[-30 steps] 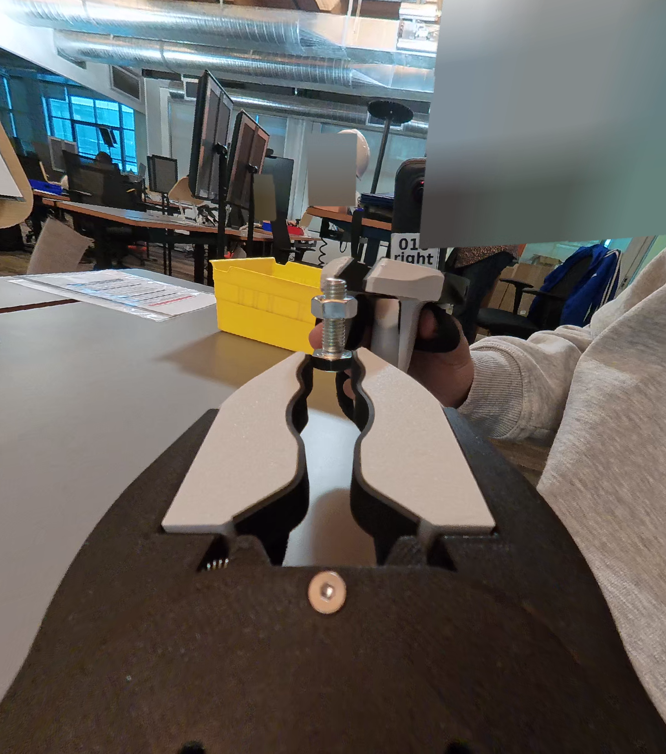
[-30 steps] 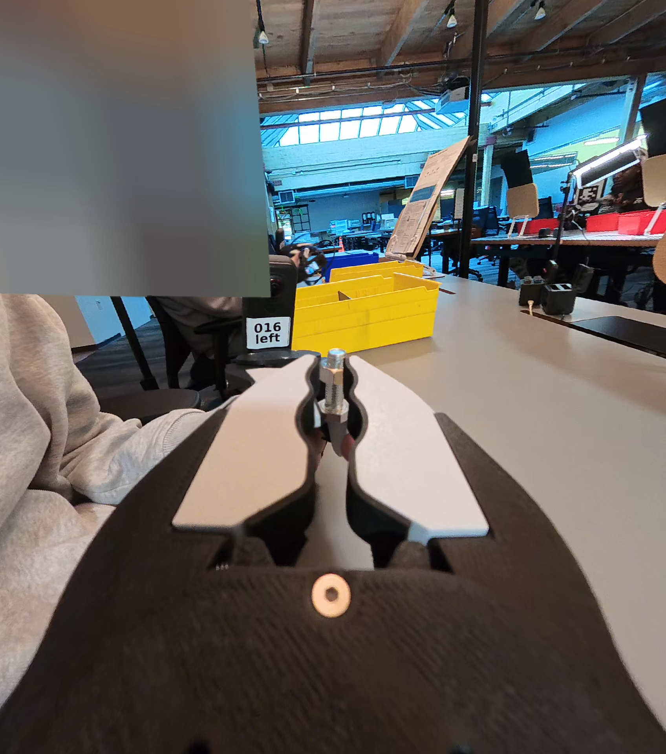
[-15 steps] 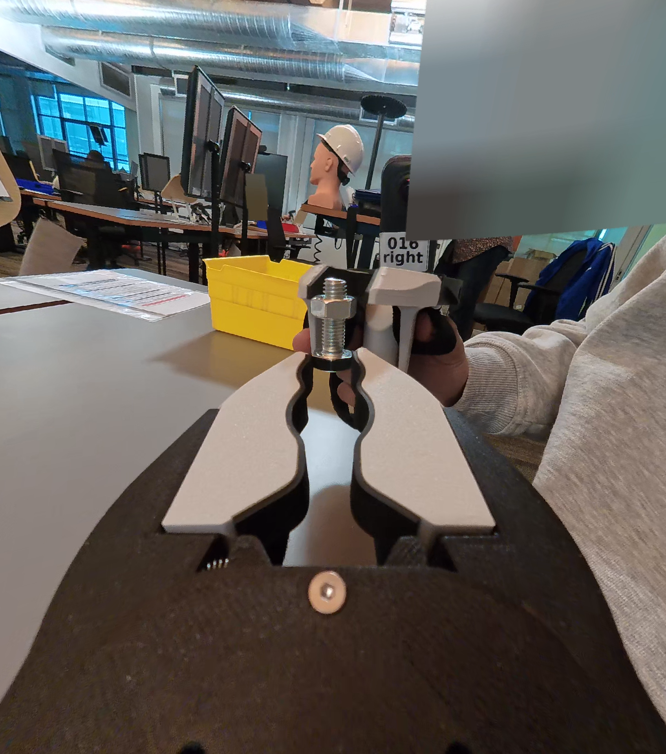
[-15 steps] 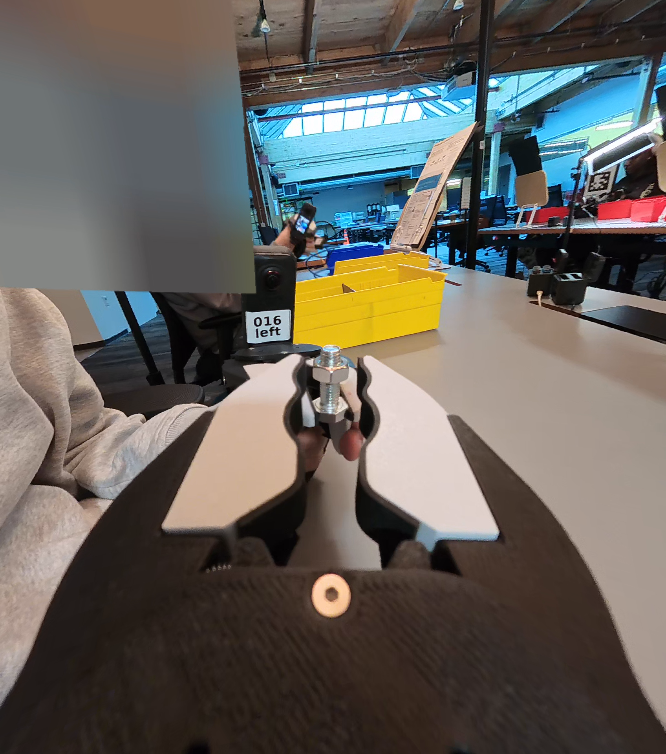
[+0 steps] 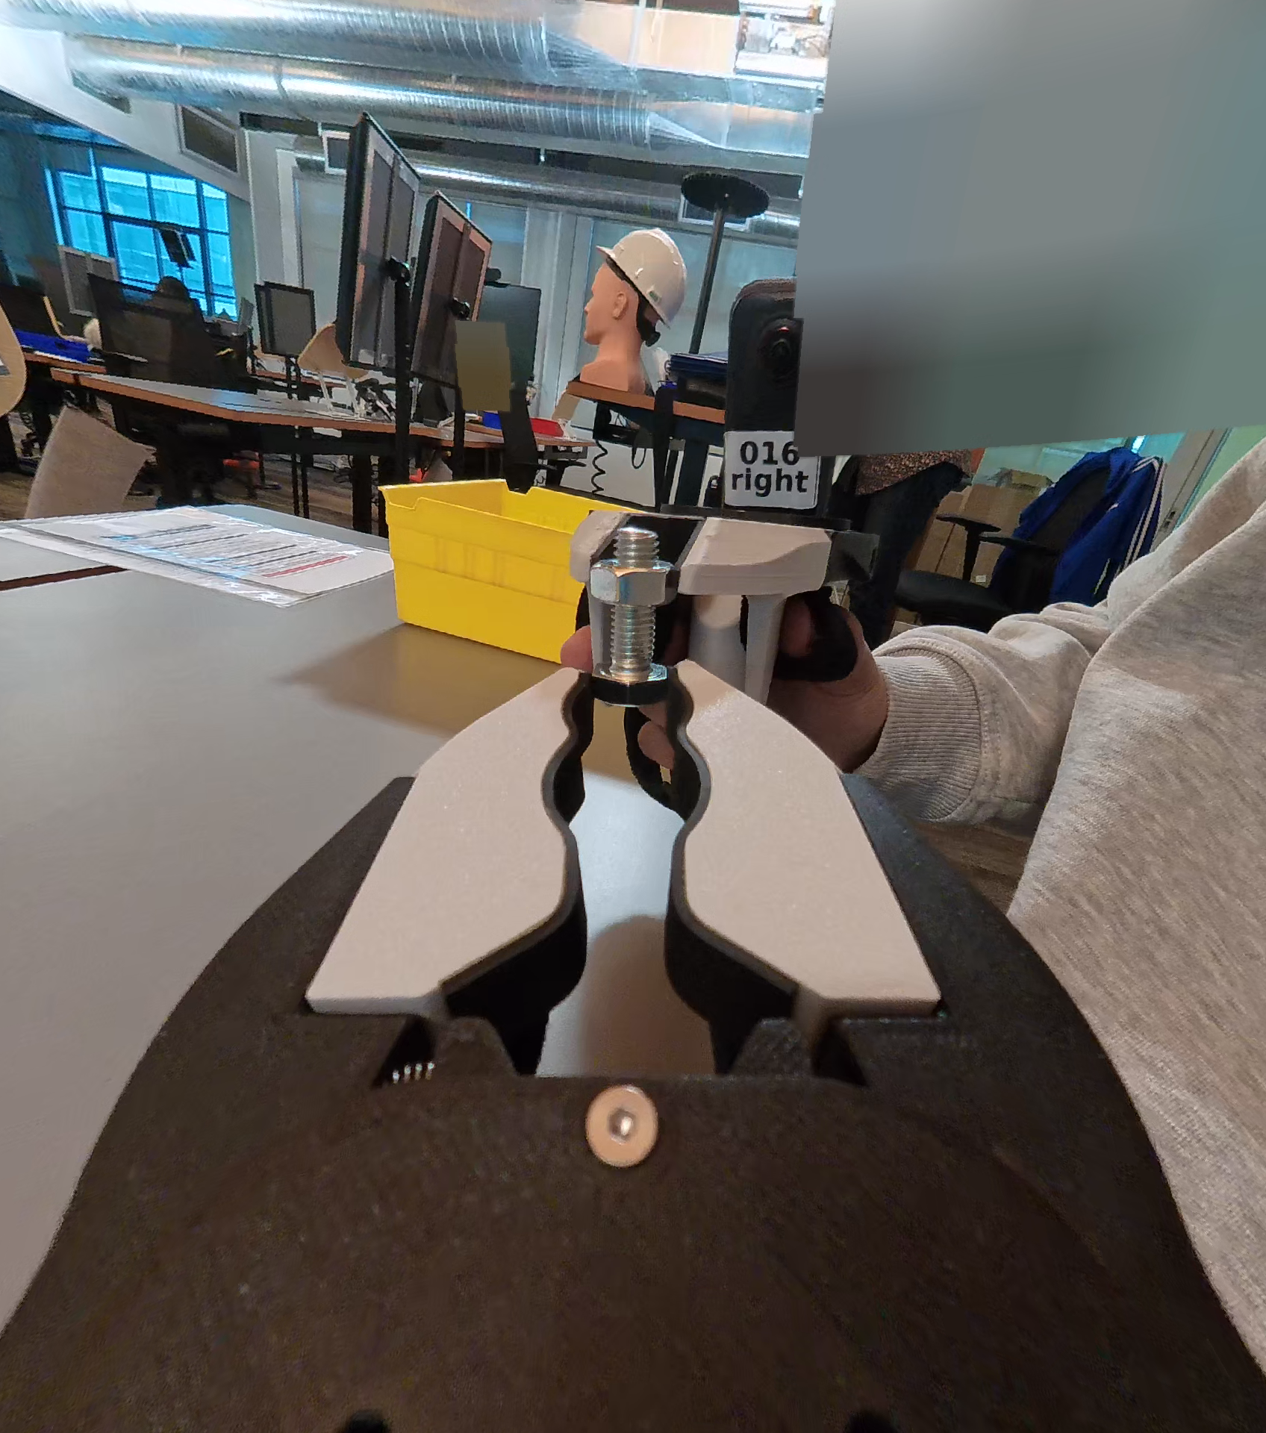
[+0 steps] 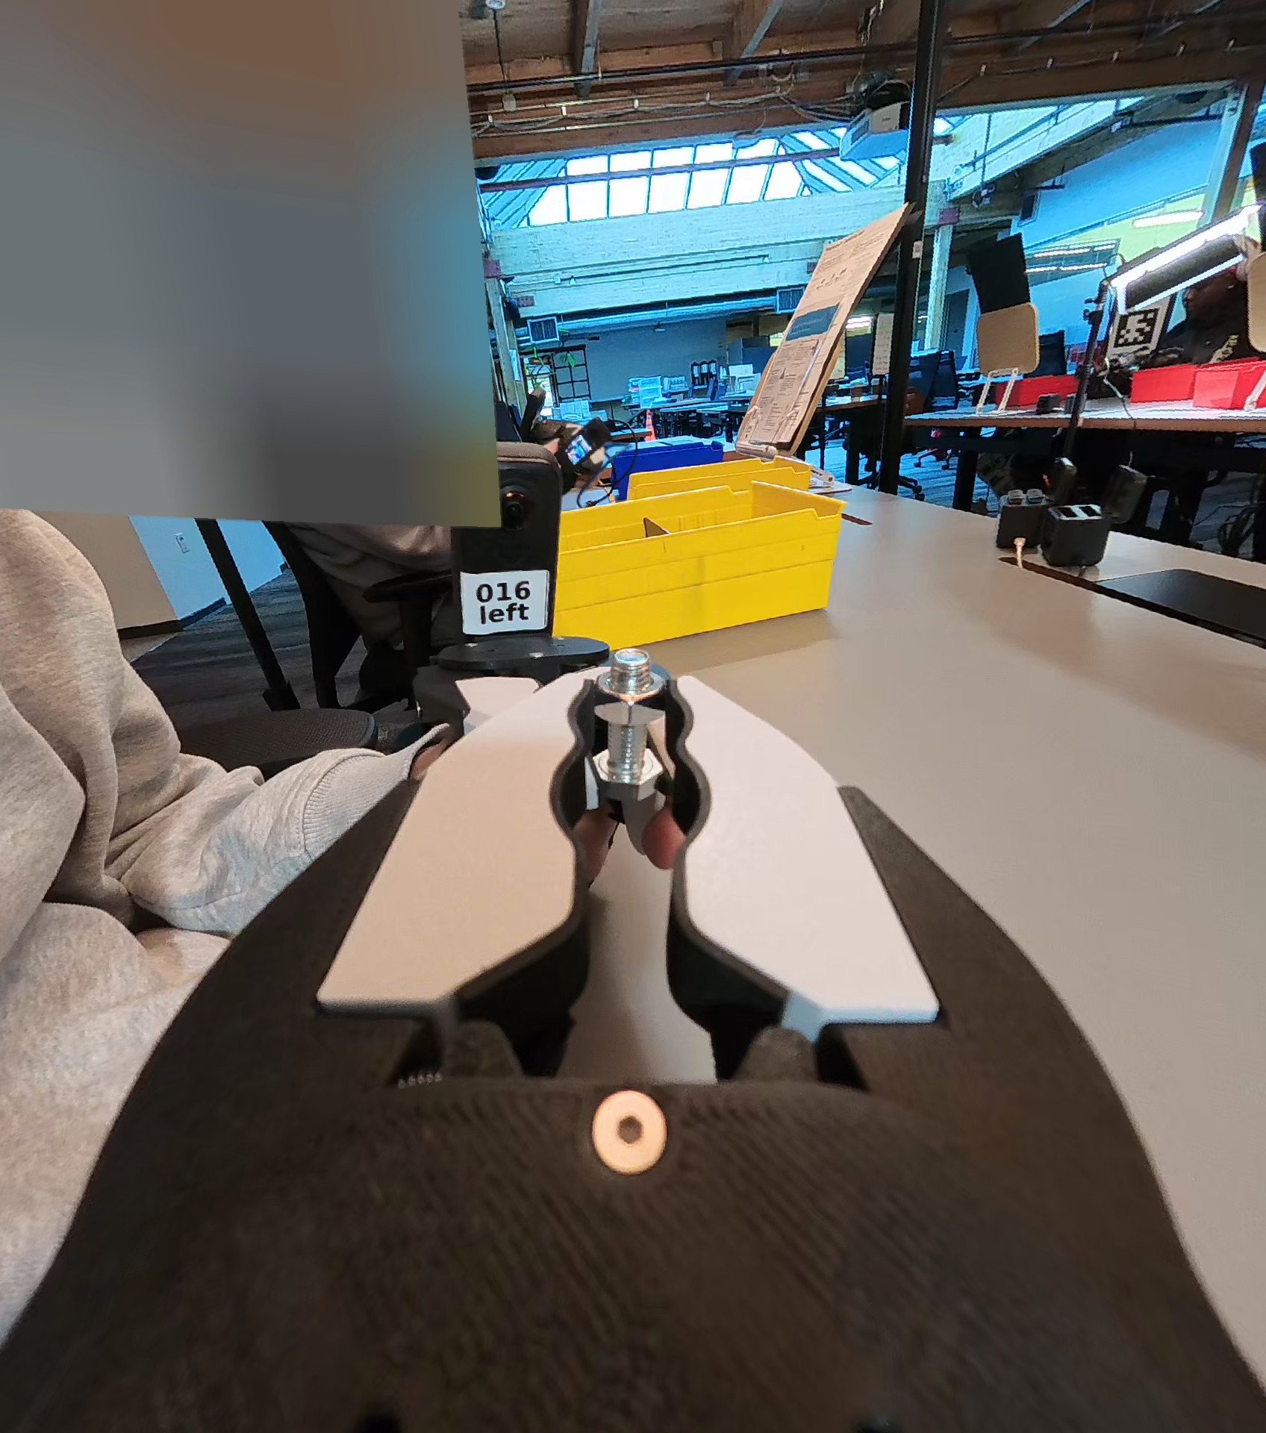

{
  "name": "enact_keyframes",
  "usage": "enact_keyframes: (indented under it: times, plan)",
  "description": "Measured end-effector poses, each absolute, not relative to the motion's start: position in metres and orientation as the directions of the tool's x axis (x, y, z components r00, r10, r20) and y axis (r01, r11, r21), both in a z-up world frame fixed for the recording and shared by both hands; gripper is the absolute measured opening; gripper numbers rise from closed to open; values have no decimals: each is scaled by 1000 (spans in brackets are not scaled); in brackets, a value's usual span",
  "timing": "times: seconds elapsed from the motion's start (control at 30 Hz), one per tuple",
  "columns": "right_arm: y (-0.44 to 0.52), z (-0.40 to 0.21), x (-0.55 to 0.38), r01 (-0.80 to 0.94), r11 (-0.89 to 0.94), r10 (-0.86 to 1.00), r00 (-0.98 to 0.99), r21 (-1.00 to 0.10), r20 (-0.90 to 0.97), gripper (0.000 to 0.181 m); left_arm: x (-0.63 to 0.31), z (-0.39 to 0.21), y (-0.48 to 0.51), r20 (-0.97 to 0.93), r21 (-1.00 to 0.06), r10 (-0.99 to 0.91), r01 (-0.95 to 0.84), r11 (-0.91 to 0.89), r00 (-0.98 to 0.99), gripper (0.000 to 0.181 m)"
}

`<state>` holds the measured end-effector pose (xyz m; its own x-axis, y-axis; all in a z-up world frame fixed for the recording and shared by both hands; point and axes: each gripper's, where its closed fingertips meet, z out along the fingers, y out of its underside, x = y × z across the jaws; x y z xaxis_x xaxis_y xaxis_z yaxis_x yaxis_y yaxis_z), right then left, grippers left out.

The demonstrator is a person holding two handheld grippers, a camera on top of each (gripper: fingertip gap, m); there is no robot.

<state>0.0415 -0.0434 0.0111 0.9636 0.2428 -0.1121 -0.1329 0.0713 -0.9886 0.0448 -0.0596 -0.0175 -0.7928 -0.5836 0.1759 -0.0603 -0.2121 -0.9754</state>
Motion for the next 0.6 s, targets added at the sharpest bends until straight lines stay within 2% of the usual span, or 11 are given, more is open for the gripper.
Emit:
enact_keyframes:
  times: [0.3, 0.4, 0.6]
  plan:
    - [-45, 13, 43, -137, 84, 236, 965, -987, -113, 17, 46, -19, -59, 179, -976, -586, -67, -208, -790, 19]
    - [-50, 23, 53, -201, 154, 216, 962, -967, -166, 32, 47, -20, -59, 177, -977, -590, -70, -200, -787, 19]
    - [-50, 20, 50, -161, 129, 214, 968, -979, -131, 21, 50, -20, -55, 191, -974, -608, -73, -214, -771, 19]
